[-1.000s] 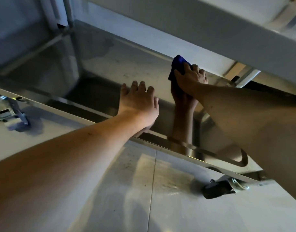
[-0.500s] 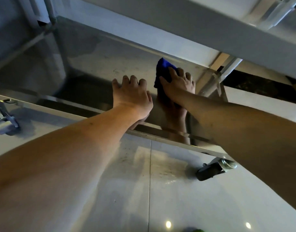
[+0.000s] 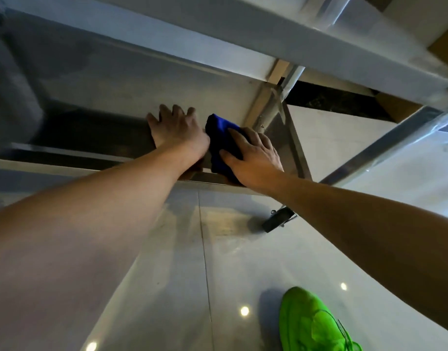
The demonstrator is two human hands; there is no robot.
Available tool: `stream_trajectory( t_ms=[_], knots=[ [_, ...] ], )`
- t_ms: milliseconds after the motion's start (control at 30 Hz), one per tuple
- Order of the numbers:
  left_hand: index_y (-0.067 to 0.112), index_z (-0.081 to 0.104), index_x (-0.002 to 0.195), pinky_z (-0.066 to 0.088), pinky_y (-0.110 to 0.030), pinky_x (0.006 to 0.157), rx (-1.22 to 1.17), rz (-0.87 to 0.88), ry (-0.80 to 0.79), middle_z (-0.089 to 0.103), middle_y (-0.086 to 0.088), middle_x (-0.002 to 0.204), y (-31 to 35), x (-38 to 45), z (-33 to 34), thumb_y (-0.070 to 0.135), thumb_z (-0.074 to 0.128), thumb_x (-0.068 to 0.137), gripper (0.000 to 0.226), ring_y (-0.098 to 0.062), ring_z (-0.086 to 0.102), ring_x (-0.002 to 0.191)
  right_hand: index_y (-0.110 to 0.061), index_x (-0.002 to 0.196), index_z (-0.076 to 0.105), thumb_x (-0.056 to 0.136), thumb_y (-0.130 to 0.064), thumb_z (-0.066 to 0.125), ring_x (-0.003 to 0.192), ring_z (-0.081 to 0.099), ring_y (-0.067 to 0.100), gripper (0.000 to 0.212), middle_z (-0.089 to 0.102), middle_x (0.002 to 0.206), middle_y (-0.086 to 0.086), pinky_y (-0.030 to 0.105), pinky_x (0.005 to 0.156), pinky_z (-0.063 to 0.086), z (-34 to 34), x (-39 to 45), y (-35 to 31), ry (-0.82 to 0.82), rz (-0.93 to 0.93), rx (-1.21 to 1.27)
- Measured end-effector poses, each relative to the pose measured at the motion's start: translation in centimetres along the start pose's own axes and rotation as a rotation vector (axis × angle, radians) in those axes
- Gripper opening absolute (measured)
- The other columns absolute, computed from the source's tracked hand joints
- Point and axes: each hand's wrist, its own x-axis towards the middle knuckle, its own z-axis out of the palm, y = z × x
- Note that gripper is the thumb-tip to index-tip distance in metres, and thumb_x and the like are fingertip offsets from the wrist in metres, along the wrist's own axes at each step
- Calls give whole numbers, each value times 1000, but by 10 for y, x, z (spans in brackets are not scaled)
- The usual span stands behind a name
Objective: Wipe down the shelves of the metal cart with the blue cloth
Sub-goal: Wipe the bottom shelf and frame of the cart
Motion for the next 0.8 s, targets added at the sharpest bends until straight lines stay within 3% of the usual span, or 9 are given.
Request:
stream_trajectory(
  t_ms=[300,533,800],
  knots=[
    [23,46,141,21,-58,116,-50,140,-4,47,-12,144,51,-11,1,39,46,95,49,-39,31,139,-42,152,25,92,-65,26,144,22,29,65,30,158,-4,53,117,15,0,-26,19,64,164,-66],
    [32,47,140,21,-63,113,-13,264,-6,40,-5,155,35,5,19,48,40,96,48,-37,31,141,-40,151,28,94,-65,33,141,27,31,63,31,157,-2,51,116,20,-9,20,46,79,253,-42],
    [27,60,116,36,-56,97,-8,296,81,61,-5,125,33,17,14,50,47,89,38,-33,49,115,-37,150,32,95,-62,34,139,27,33,60,34,154,4,53,112,24,-15,89,68,83,338,-52]
  ],
)
